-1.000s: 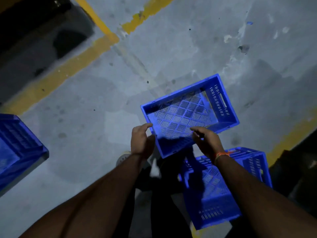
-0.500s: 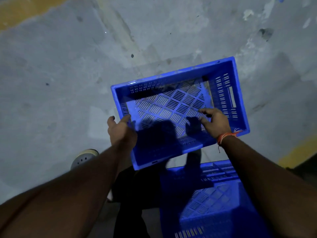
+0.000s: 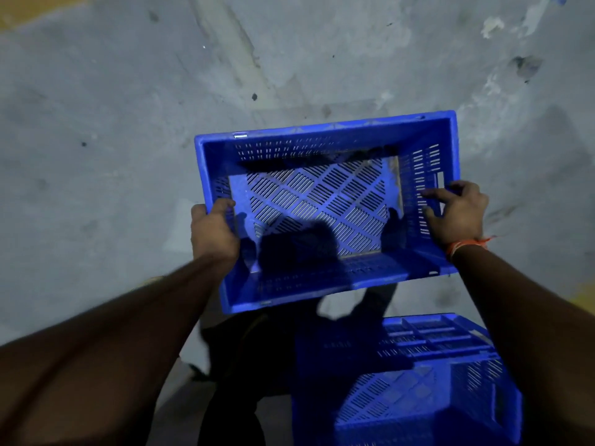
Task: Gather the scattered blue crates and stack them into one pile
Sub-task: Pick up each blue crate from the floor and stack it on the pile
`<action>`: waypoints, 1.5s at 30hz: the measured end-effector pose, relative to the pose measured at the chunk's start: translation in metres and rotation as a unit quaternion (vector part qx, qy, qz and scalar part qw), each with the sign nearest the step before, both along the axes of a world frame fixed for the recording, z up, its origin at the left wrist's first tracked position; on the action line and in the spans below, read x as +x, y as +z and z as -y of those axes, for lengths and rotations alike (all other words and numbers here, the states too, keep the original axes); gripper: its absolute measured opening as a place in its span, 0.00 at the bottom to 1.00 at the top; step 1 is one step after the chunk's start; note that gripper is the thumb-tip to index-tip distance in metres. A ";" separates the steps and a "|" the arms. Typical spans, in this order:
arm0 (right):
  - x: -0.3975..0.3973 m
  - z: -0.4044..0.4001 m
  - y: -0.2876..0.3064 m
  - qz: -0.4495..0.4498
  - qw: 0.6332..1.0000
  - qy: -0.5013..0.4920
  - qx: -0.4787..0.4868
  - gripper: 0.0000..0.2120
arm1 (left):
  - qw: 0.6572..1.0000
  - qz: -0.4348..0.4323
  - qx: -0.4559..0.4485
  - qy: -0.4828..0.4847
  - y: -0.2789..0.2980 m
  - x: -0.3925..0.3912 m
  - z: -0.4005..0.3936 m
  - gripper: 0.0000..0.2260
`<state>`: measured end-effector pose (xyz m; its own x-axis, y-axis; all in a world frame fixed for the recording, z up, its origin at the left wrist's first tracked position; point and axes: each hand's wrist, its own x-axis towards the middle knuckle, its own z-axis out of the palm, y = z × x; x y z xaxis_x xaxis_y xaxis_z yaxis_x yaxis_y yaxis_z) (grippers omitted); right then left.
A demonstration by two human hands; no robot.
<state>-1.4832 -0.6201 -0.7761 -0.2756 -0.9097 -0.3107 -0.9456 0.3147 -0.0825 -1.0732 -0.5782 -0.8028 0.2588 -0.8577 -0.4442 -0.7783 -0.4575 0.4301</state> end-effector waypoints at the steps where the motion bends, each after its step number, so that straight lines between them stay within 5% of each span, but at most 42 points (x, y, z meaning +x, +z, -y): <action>1: 0.004 -0.002 0.000 -0.001 1.000 0.003 0.002 0.14 | 1.000 -0.007 -0.006 0.018 0.001 0.008 0.007 0.17; 8: 0.037 -0.007 -0.003 -0.010 0.999 -0.034 -0.033 0.17 | 0.999 0.018 0.017 -0.032 0.008 0.048 0.066 0.21; 12: 0.040 -0.001 -0.015 0.102 0.989 -0.098 0.039 0.22 | 0.998 0.028 0.043 -0.039 0.001 0.064 0.071 0.24; 16: 0.045 -0.002 -0.010 0.123 0.977 -0.167 0.055 0.21 | 0.998 0.007 0.043 -0.048 0.000 0.071 0.061 0.24; 24: 0.086 -0.028 0.014 0.107 0.992 -0.066 0.029 0.20 | 1.000 -0.026 -0.006 -0.013 0.022 0.128 0.052 0.26; 34: 0.175 -0.031 0.148 0.130 0.988 -0.063 -0.052 0.22 | 0.998 -0.020 -0.052 0.021 0.159 0.220 0.031 0.26; 45: 0.297 -0.064 0.399 0.207 0.972 -0.078 -0.074 0.21 | 0.992 -0.002 -0.090 0.086 0.418 0.335 -0.044 0.25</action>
